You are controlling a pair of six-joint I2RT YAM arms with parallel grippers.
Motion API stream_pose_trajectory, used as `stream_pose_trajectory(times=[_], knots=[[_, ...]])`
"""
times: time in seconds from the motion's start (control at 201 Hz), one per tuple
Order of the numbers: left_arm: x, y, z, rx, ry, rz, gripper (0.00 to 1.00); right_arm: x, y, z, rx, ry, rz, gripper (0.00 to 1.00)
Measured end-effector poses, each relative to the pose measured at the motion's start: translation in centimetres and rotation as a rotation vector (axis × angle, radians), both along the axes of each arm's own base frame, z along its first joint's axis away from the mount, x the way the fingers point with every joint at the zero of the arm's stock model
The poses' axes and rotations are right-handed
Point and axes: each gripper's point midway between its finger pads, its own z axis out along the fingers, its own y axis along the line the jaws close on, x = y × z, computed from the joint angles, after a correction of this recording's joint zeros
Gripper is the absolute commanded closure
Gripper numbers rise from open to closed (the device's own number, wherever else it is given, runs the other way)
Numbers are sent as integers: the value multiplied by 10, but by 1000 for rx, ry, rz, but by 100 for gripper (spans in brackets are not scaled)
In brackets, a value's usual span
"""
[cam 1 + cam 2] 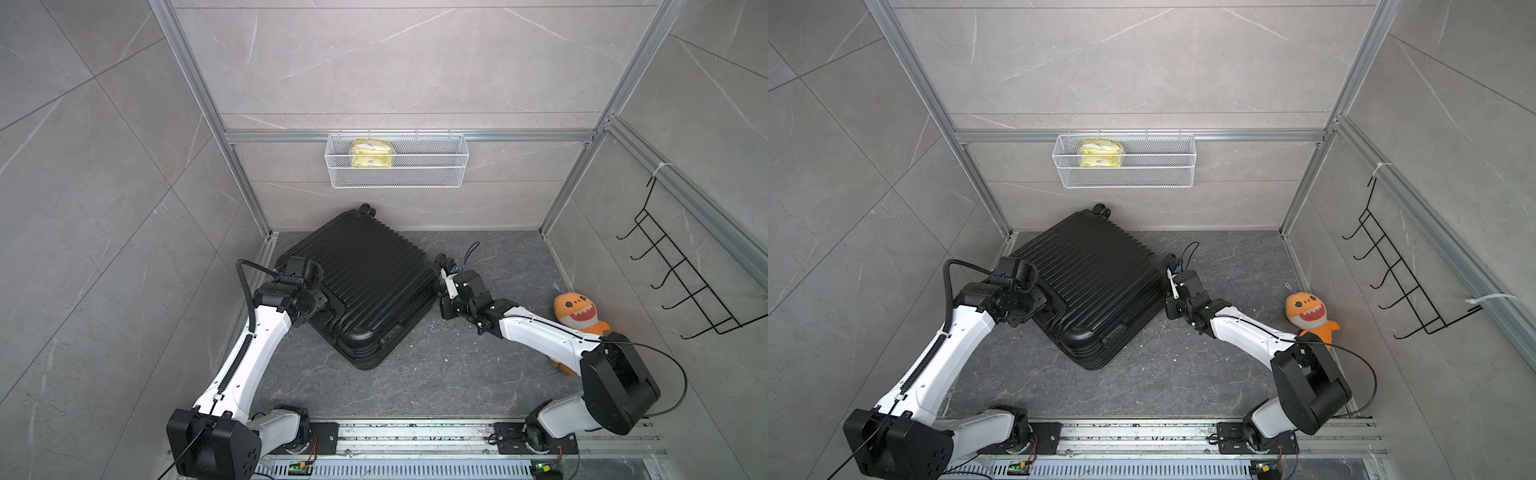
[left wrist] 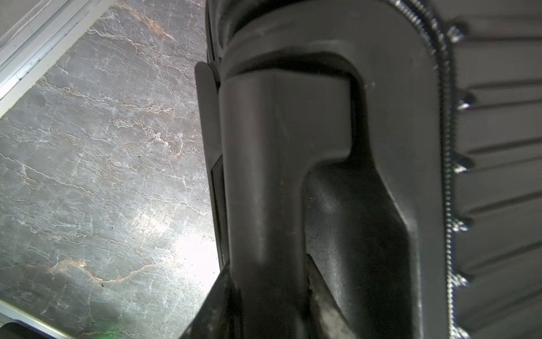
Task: Close the suitcase zippers
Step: Zip the zipper on the suitcase.
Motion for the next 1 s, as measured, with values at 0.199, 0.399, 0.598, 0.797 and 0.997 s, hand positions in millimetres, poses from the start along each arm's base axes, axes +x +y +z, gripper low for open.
stream_pose_trajectory(times=[0.199,0.399,0.598,0.797,0.997], knots=[[2,-5,1,-21,-31,-33,100,18,-7,-2,46,54,29,100],[5,-11,2,-41,-42,-62,100,35,-12,0,87,95,46,100],[5,-15,2,-46,-43,-107,100,54,-17,3,133,130,64,100],[6,-18,3,-46,-46,-144,100,59,-17,1,160,155,134,100],[6,-19,3,-50,-44,-172,100,63,-16,-1,195,162,197,100]])
